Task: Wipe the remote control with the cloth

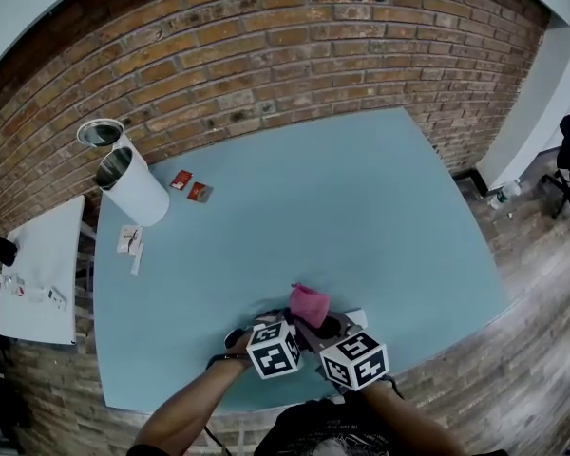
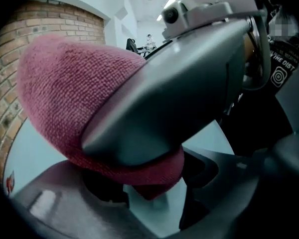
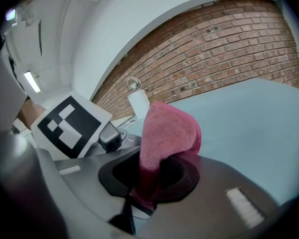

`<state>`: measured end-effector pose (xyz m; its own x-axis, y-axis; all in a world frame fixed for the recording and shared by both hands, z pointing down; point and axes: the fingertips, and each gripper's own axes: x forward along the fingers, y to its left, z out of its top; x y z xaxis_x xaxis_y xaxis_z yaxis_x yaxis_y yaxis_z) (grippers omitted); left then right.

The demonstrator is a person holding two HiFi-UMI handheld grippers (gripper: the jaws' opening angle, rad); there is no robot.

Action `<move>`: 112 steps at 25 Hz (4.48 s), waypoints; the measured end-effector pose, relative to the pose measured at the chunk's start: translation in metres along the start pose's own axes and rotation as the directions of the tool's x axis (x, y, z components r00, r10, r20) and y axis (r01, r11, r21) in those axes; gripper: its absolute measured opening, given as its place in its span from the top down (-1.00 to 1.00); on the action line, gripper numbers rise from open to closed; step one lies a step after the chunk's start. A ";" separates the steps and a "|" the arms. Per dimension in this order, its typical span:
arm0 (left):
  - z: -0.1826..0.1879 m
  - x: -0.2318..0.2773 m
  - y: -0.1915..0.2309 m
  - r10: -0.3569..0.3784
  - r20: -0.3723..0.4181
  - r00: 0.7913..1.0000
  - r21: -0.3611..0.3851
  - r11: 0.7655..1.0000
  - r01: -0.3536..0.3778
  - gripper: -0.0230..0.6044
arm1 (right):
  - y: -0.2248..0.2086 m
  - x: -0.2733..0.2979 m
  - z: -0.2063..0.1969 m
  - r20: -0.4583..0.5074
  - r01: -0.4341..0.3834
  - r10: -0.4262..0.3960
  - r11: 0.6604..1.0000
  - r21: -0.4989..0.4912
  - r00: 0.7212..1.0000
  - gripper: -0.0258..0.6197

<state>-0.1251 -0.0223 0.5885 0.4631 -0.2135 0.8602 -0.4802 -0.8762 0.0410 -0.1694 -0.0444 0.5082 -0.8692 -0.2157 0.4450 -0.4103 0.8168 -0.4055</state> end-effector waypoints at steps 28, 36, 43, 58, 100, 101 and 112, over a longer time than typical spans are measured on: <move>-0.005 0.002 0.002 -0.018 -0.083 0.996 -0.043 0.999 0.015 0.00 | -0.059 -0.043 -0.020 -0.047 0.078 -0.081 0.995 -0.065 0.996 0.71; -0.008 0.002 0.002 -0.011 -0.100 0.995 -0.057 0.998 0.006 0.00 | -0.090 -0.065 -0.019 -0.026 0.126 -0.127 0.992 -0.027 0.992 0.71; -0.007 0.002 0.001 -0.019 -0.104 0.994 -0.062 0.998 0.012 0.00 | -0.106 -0.079 -0.019 -0.024 0.115 -0.115 0.993 -0.003 0.993 0.71; -0.006 0.000 0.000 -0.019 -0.113 0.993 -0.061 0.998 0.012 0.00 | -0.161 -0.102 -0.012 -0.008 0.110 -0.110 0.989 0.095 0.994 0.72; -0.011 0.003 0.003 -0.049 -0.270 0.962 -0.068 0.997 0.031 -0.01 | -0.124 -0.132 -0.056 0.009 0.330 -0.336 0.930 0.160 0.942 0.72; -0.011 0.003 0.003 -0.050 -0.270 0.961 -0.068 0.997 0.032 -0.01 | -0.122 -0.133 -0.058 0.012 0.333 -0.339 0.929 0.165 0.941 0.72; -0.011 0.004 0.005 -0.048 -0.274 0.961 -0.067 0.997 0.030 -0.01 | -0.097 -0.132 -0.067 0.045 0.328 -0.341 0.928 0.179 0.939 0.72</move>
<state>-0.1336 -0.0227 0.5973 0.2635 -0.0450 0.9636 -0.5144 -0.8516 0.1009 0.0037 -0.0596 0.5419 -0.6888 -0.5050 0.5201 -0.7151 0.5912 -0.3731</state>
